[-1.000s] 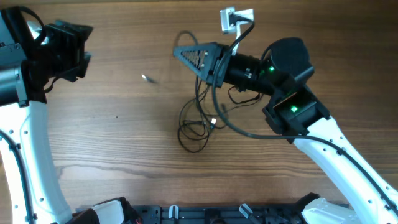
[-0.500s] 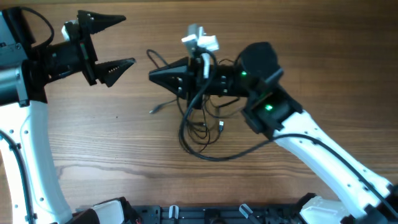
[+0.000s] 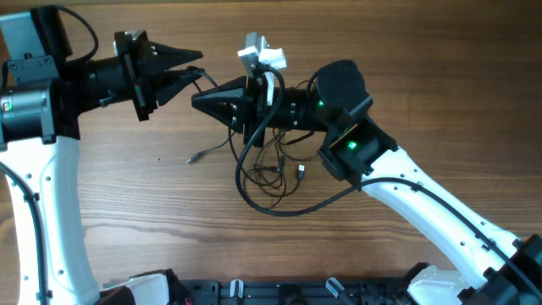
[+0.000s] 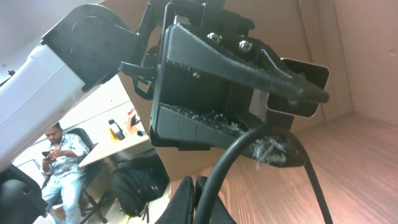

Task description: Untangle cables

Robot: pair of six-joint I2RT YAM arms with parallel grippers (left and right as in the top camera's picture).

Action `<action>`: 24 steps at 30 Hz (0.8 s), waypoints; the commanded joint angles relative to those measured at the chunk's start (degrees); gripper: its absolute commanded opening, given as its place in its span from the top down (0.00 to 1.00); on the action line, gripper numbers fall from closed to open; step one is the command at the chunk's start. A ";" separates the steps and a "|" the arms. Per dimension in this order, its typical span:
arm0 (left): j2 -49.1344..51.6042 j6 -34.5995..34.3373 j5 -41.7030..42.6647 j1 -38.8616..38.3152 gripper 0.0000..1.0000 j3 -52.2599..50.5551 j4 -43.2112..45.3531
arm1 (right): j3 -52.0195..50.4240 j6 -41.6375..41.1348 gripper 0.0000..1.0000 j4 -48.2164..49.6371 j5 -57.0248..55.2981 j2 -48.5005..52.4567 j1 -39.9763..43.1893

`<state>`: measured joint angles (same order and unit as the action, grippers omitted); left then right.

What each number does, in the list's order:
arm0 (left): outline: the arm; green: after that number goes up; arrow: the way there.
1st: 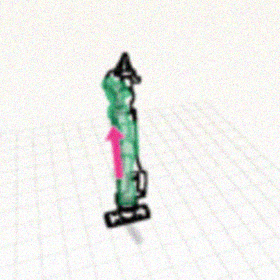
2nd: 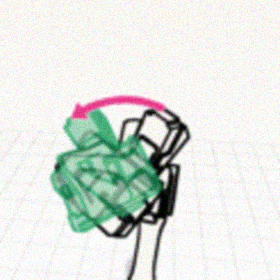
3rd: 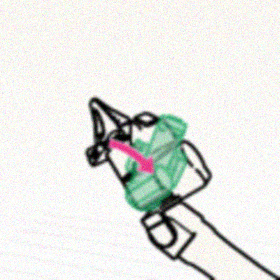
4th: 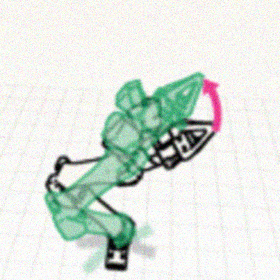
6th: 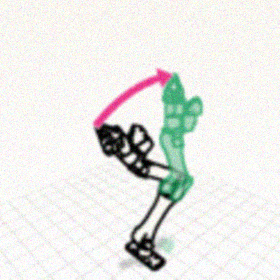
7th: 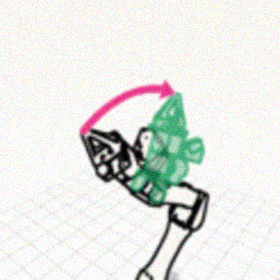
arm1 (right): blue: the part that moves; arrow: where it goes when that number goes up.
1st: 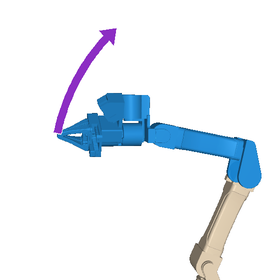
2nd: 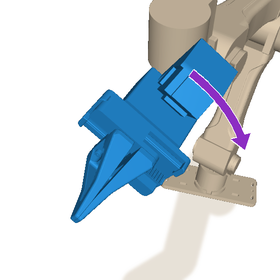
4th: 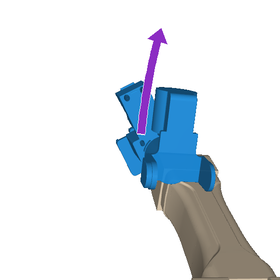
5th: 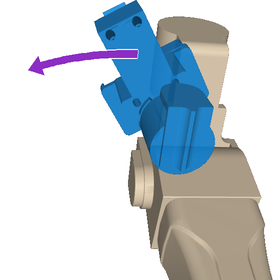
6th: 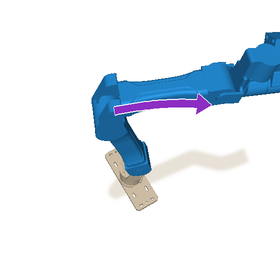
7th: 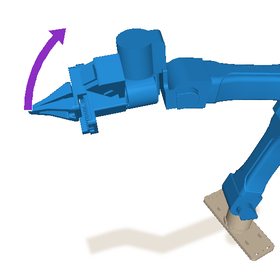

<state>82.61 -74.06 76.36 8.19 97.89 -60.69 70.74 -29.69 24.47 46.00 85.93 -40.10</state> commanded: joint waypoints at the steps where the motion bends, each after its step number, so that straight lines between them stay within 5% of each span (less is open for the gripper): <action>1: 0.33 0.04 0.28 -0.20 0.76 0.22 0.02 | 0.61 -0.76 0.95 0.39 -0.48 0.46 -0.24; 3: 0.33 0.04 0.28 -0.20 0.78 0.22 0.00 | 0.61 -0.74 0.95 0.35 -0.48 0.46 -0.24; 6: 0.33 0.04 0.26 -0.20 0.96 0.22 0.02 | 0.61 -0.72 0.95 0.37 -0.50 0.46 -0.24; 9: 0.33 0.09 -3.61 -0.20 0.96 0.22 0.31 | 0.61 -0.74 0.95 0.35 -0.52 0.46 -0.24; 11: 0.33 0.07 -10.99 -0.20 0.96 0.22 5.57 | 0.61 -0.96 0.67 -0.72 -0.52 0.44 0.00; 13: 0.33 -1.51 -16.35 -0.17 0.96 0.22 14.56 | 0.61 -2.01 0.21 -4.83 -0.55 0.44 1.27; 14: 0.33 -3.37 -16.37 -0.20 0.96 0.22 17.84 | 0.61 -1.99 0.12 -6.88 -0.55 0.42 1.79; 18: 0.33 -15.69 -18.23 -0.20 0.96 0.24 46.29 | 0.61 -1.99 0.01 -17.11 -1.16 -0.02 5.42; 20: 0.33 -15.23 -23.69 -0.09 0.96 0.24 62.55 | 0.61 -1.97 0.01 -21.79 -1.16 -0.15 7.02; 24: 1.27 -14.86 -43.50 -0.09 0.96 0.24 64.28 | 0.61 -1.77 0.01 -31.34 -1.11 -0.15 7.54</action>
<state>82.85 -88.27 47.37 8.03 97.58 3.92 71.09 -31.66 -4.14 44.93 85.91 -32.53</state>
